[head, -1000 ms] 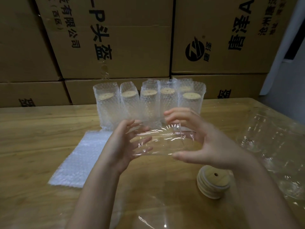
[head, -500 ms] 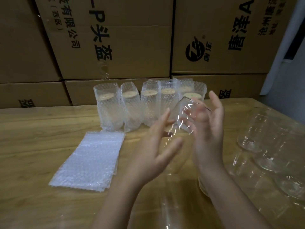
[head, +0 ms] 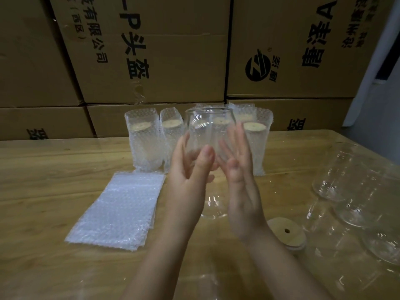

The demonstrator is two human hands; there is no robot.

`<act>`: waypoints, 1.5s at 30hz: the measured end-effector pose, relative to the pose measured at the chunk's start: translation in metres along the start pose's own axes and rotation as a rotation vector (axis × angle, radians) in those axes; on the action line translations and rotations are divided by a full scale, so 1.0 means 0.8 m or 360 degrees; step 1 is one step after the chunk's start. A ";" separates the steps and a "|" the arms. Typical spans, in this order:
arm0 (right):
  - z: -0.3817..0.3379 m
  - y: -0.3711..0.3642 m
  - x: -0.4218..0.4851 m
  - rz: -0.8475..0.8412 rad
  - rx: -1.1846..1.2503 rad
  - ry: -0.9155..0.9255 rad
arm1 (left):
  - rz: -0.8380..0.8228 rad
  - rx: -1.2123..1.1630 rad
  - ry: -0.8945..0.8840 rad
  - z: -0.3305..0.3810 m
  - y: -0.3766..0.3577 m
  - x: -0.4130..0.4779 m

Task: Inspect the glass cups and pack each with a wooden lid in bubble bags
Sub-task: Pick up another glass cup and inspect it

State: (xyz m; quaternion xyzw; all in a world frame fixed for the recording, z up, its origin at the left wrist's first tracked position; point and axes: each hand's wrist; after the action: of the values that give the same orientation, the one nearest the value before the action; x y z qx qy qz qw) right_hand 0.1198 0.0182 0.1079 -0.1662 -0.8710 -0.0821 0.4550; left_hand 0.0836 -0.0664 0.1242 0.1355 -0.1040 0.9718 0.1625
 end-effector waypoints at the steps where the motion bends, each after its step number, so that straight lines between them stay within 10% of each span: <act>1: 0.001 -0.003 -0.003 -0.0028 0.0017 -0.0039 | 0.0058 -0.0027 -0.0034 0.000 0.001 0.001; 12: 0.012 -0.016 -0.018 -0.0223 -0.0897 0.0527 | 0.0229 0.0040 -0.0277 -0.005 0.007 0.005; 26: -0.011 0.041 0.022 -0.0026 0.0243 -0.0253 | -0.0345 0.0025 -0.0256 -0.011 -0.013 -0.006; 34: -0.008 0.034 0.018 -0.0298 0.0290 -0.0307 | -0.0205 -0.0477 0.0080 -0.024 -0.005 0.009; 45: -0.002 0.014 0.009 -0.0153 -0.0034 0.0006 | 0.0024 -0.0123 -0.0053 -0.021 -0.009 -0.001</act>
State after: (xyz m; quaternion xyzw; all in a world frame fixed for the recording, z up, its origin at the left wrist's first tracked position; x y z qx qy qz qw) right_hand 0.1208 0.0299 0.1147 -0.1287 -0.8762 -0.1135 0.4504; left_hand 0.0830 -0.0559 0.1089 0.1446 -0.1450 0.9659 0.1586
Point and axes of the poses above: each hand's wrist, its own x-axis towards the middle knuckle, its own y-axis out of the back of the hand, z = x × y, and after that the axes turned 10 degrees about y, right-handed
